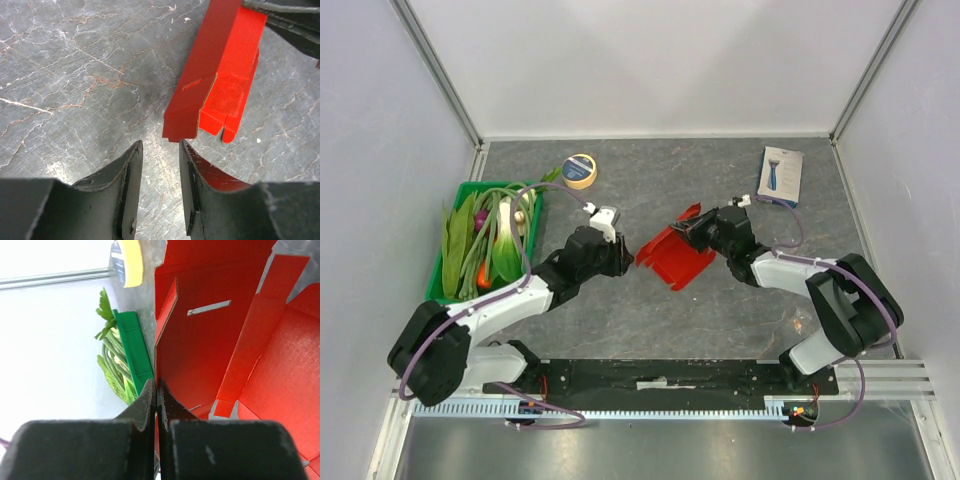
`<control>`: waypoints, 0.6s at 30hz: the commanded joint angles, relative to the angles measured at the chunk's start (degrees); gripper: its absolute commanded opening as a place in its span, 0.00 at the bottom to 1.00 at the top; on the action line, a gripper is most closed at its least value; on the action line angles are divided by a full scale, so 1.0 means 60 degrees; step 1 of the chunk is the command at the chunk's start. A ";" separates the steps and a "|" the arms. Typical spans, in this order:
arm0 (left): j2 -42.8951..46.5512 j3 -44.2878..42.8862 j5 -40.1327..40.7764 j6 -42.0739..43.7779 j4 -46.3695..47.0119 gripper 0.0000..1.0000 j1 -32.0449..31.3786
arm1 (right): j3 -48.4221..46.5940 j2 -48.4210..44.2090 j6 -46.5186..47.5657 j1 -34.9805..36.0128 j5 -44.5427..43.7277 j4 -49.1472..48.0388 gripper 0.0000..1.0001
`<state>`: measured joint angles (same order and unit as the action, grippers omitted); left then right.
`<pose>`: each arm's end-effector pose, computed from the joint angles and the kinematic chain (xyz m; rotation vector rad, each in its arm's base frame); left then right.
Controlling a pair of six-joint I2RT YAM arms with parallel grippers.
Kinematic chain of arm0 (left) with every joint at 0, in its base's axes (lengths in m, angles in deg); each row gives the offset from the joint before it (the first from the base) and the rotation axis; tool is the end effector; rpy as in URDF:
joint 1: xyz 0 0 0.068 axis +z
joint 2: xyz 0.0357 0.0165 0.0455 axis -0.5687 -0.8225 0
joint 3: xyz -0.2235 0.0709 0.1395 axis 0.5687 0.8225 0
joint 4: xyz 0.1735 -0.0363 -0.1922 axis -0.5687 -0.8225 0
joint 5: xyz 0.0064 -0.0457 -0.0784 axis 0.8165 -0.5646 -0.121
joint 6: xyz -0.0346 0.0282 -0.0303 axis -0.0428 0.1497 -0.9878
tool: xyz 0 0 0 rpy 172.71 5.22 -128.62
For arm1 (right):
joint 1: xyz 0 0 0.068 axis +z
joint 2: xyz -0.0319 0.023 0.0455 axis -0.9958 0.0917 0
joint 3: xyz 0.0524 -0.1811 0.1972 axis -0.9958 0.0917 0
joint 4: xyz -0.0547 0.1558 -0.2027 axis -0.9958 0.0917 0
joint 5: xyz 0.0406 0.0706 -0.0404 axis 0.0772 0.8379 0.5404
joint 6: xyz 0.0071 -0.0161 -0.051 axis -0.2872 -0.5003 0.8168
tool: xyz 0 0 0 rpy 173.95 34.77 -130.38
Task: Fold the paper box
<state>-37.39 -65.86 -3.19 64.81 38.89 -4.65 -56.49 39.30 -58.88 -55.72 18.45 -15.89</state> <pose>0.1999 -0.1618 0.2152 0.2976 2.1230 -0.5955 0.2717 0.1539 0.1830 1.0707 2.0121 1.3042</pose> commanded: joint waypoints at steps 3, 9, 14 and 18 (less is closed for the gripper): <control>-0.0655 0.0027 0.0273 -0.0567 0.1233 0.40 0.0310 | 0.0039 0.0627 0.0722 -0.0090 0.0323 -0.2372 0.00; -0.1153 0.0012 0.0684 -0.0391 0.1746 0.35 0.0443 | 0.0039 0.1125 0.1336 -0.0090 0.0471 -0.2490 0.00; -0.1768 -0.0353 0.0743 -0.0114 0.1981 0.34 0.0458 | -0.0211 0.1550 0.2026 -0.0104 0.0646 -0.2298 0.01; -0.2237 -0.0501 0.0876 0.0165 0.2068 0.34 0.0458 | -0.0298 0.1800 0.2361 -0.0119 0.0720 -0.2343 0.02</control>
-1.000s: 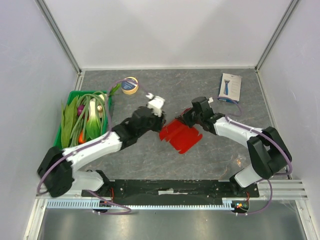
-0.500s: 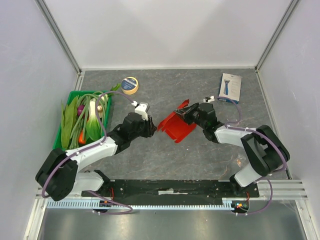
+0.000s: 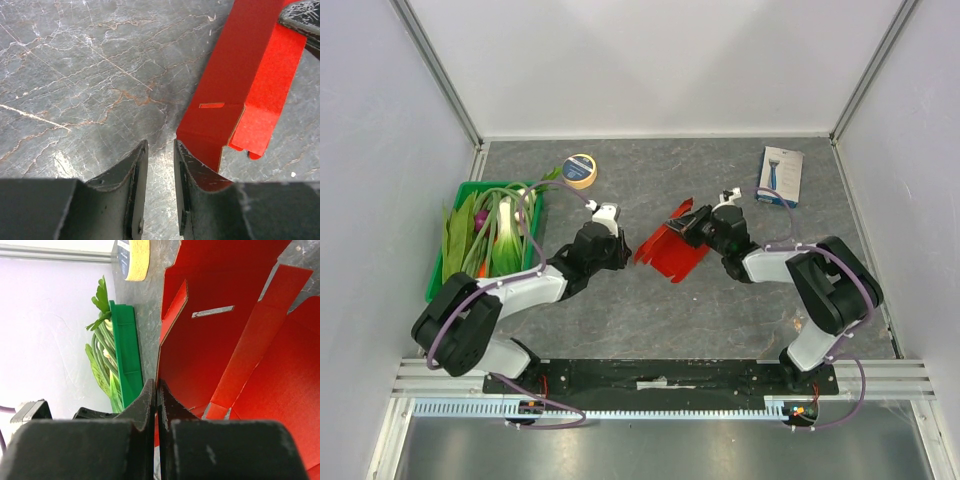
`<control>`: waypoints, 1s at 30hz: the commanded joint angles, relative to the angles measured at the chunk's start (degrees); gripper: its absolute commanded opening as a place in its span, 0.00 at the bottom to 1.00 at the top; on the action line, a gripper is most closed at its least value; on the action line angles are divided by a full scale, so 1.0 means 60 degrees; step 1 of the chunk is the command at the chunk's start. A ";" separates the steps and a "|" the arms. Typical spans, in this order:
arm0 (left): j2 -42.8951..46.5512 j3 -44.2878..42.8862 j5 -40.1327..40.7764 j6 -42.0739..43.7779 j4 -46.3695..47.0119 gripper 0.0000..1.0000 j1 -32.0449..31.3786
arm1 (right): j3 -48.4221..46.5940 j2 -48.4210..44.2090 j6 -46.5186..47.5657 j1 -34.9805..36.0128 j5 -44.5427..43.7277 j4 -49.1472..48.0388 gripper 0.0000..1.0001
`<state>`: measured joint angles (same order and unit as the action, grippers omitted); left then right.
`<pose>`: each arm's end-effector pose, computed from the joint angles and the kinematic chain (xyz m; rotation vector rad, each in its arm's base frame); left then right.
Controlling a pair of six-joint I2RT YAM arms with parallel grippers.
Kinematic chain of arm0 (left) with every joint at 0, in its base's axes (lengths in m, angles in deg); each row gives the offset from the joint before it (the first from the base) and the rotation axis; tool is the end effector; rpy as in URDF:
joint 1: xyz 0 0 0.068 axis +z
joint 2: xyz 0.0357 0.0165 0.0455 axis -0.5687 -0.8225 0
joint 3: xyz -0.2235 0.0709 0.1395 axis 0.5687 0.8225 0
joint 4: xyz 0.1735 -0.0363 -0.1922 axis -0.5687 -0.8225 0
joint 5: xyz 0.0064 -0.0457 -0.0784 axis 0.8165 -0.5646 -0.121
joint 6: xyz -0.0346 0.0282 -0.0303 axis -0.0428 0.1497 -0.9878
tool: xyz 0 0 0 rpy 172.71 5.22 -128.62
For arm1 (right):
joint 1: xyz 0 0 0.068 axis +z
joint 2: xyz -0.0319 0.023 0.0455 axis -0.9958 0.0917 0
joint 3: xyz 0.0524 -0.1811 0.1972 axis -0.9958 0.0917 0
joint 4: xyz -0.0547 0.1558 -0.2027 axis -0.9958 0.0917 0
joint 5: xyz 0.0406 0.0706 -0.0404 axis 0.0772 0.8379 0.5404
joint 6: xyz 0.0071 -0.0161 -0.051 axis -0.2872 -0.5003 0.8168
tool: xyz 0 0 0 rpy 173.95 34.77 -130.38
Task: Fold the paper box
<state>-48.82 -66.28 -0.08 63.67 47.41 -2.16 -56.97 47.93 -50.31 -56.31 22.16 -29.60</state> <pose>0.2291 -0.1673 0.1816 0.2020 2.1615 -0.5075 0.2899 0.1627 0.1644 0.8273 1.9941 1.3429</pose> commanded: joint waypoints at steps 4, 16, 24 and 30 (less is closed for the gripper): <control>-0.0845 -0.0607 0.0022 0.0385 0.0720 0.32 0.0057 | -0.0365 0.0741 0.1213 -0.0021 0.0159 -0.0029 0.02; -0.1153 -0.0461 -0.0491 0.0589 0.1204 0.32 0.0057 | -0.0555 0.1957 0.1857 -0.0021 0.0438 -0.0557 0.03; -0.1504 -0.0403 -0.0578 0.0751 0.1481 0.33 0.0057 | -0.0482 0.2178 0.2575 -0.0108 0.0423 -0.0206 0.00; -0.1418 -0.0227 -0.1092 0.0386 0.1922 0.36 0.0057 | -0.0453 0.2310 0.2898 -0.0226 0.0993 -0.0658 0.05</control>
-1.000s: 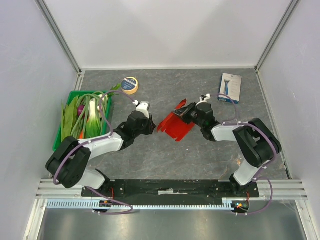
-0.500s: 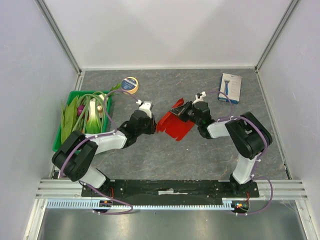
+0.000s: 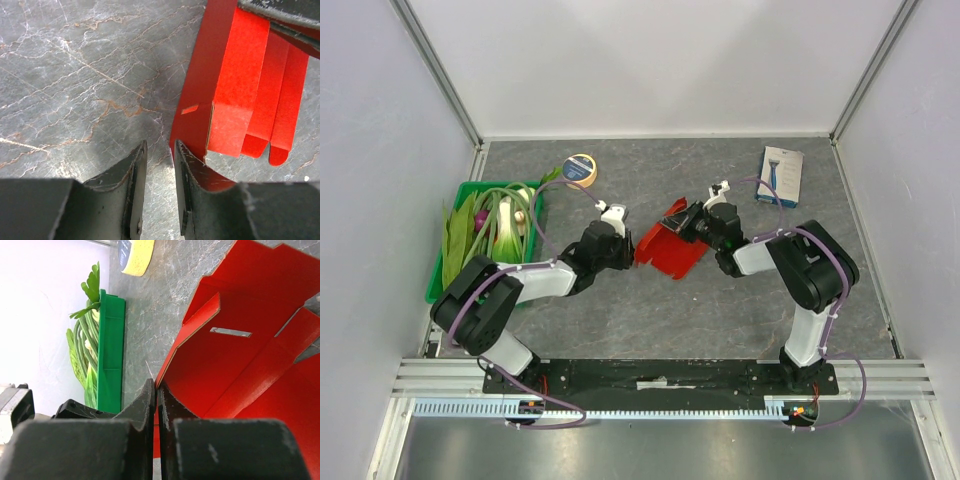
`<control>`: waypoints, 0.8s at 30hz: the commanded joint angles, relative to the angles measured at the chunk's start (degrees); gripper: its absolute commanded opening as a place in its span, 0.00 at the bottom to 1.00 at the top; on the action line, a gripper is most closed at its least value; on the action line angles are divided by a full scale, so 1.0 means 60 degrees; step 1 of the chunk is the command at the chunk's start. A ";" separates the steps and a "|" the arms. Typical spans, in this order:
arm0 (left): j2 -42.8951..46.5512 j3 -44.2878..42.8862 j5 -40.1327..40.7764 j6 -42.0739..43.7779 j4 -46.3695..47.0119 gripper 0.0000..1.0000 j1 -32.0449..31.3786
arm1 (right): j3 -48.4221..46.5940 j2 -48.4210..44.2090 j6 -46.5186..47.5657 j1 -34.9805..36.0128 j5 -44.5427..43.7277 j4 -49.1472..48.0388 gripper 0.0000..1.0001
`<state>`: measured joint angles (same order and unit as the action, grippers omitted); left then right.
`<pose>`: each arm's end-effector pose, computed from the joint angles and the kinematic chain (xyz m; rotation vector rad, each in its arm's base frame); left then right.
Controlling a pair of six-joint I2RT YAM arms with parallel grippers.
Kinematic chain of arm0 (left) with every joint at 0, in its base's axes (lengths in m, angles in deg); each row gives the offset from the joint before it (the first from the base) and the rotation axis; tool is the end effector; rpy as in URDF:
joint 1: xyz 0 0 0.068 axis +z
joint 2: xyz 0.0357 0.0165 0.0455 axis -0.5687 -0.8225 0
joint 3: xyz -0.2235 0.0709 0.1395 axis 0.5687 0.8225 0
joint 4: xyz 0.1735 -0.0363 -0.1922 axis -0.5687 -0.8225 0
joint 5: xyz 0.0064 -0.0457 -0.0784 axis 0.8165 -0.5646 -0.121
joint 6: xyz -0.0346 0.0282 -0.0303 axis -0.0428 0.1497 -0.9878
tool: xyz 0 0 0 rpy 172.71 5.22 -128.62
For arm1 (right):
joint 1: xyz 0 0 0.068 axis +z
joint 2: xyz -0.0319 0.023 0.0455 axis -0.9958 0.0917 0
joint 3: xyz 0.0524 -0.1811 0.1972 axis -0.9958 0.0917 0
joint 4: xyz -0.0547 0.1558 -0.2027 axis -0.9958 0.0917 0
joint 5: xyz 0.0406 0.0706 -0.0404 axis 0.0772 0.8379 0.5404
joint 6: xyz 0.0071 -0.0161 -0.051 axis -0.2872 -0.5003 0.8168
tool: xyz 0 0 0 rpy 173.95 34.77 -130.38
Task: Fold the paper box
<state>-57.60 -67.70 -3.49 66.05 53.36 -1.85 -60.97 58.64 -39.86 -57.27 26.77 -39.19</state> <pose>0.2448 -0.1796 0.1564 0.2814 2.1858 -0.5300 0.3157 0.1730 0.1400 0.5683 1.9981 1.3237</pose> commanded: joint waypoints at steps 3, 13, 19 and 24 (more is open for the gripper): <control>0.0251 -0.0004 -0.0436 -0.0406 0.0771 0.36 0.0050 | 0.0257 0.0525 0.1171 -0.0051 0.0430 0.0589 0.06; 0.2272 0.0128 -0.0685 -0.0541 -0.0313 0.56 0.0299 | 0.0331 0.0715 0.0923 -0.0168 0.0782 0.0178 0.03; 0.1646 -0.1058 -0.1079 0.0324 -0.1572 0.45 0.0226 | 0.0273 0.0583 0.0864 -0.0168 0.0782 0.0193 0.02; 0.1307 -0.1176 -0.0466 0.0514 -0.1647 0.40 -0.0169 | 0.0301 0.0539 0.0864 -0.0168 0.0782 0.0207 0.03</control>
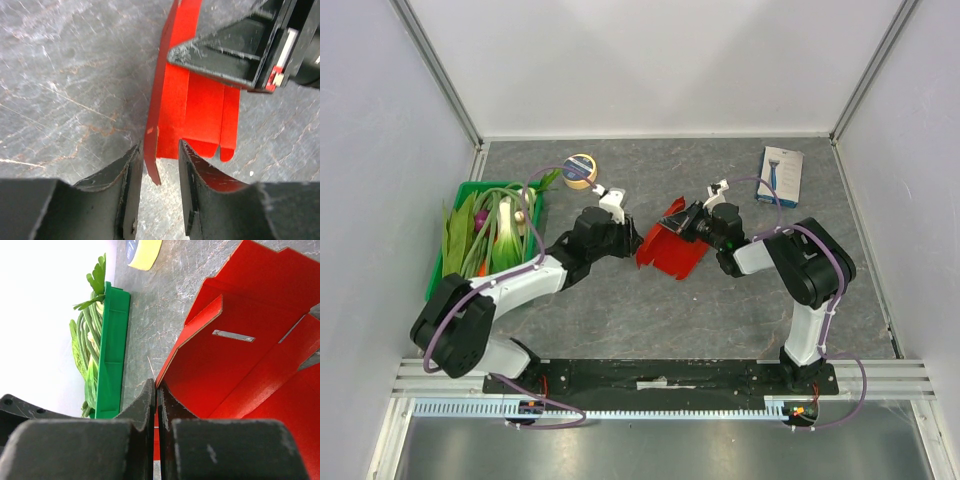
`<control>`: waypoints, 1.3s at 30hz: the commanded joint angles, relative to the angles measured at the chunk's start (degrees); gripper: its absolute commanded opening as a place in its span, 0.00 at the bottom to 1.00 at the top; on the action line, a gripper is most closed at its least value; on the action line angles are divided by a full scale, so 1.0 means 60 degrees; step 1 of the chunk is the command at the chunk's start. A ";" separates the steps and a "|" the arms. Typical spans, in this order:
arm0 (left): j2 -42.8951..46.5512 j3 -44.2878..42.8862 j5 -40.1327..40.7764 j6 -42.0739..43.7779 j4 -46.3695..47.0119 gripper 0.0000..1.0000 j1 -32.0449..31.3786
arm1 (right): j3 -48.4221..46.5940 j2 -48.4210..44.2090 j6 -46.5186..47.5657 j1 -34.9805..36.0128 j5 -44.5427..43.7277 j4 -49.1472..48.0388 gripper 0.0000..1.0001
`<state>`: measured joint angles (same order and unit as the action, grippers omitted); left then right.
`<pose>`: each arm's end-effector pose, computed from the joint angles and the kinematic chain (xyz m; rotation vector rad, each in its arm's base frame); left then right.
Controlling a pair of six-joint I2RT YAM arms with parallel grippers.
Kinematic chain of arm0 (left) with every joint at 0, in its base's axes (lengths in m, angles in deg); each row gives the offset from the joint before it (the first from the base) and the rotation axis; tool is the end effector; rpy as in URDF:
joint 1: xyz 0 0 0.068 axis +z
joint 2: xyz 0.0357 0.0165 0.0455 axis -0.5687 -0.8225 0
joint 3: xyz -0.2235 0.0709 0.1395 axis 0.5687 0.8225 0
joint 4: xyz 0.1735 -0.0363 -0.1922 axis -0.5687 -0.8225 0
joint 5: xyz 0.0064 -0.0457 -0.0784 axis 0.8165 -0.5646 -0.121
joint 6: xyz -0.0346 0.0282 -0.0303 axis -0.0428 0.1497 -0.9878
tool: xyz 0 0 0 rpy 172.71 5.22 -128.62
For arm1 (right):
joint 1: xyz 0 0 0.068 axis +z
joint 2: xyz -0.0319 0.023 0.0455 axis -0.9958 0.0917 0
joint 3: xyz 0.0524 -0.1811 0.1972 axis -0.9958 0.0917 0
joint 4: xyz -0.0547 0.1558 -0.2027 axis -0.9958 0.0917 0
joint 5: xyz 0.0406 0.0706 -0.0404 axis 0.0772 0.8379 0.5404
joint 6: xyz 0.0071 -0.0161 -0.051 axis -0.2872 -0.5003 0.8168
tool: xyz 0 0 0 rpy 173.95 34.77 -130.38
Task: Fold the paper box
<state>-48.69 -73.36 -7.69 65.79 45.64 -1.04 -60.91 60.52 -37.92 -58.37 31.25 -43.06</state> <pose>0.2457 -0.1782 0.2183 0.2925 2.0785 -0.6470 0.3193 0.1701 0.1358 0.4787 1.9914 1.3727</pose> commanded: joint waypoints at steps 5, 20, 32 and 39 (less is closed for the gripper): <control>-0.0413 -0.0335 0.0629 0.0646 -0.0390 0.35 -0.0523 | 0.0349 0.0270 0.0422 0.0029 0.0006 0.0735 0.03; -0.1570 -0.0847 0.1186 0.0310 0.0386 0.40 -0.0802 | 0.0569 0.0446 0.0027 0.0014 0.0035 0.0193 0.02; 0.0009 0.0922 0.1158 -0.0013 0.1192 0.52 -0.0876 | 0.0935 0.0416 0.0100 0.0014 -0.0009 -0.0202 0.02; 0.1637 0.1964 0.1480 -0.0627 0.0402 0.47 -0.0217 | 0.0950 0.0416 0.0158 0.0000 0.0065 -0.0305 0.02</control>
<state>-41.93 -63.22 -0.15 65.96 48.18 -5.15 -57.26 61.02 -40.52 -58.52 31.04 -49.84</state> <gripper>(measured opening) 0.517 0.028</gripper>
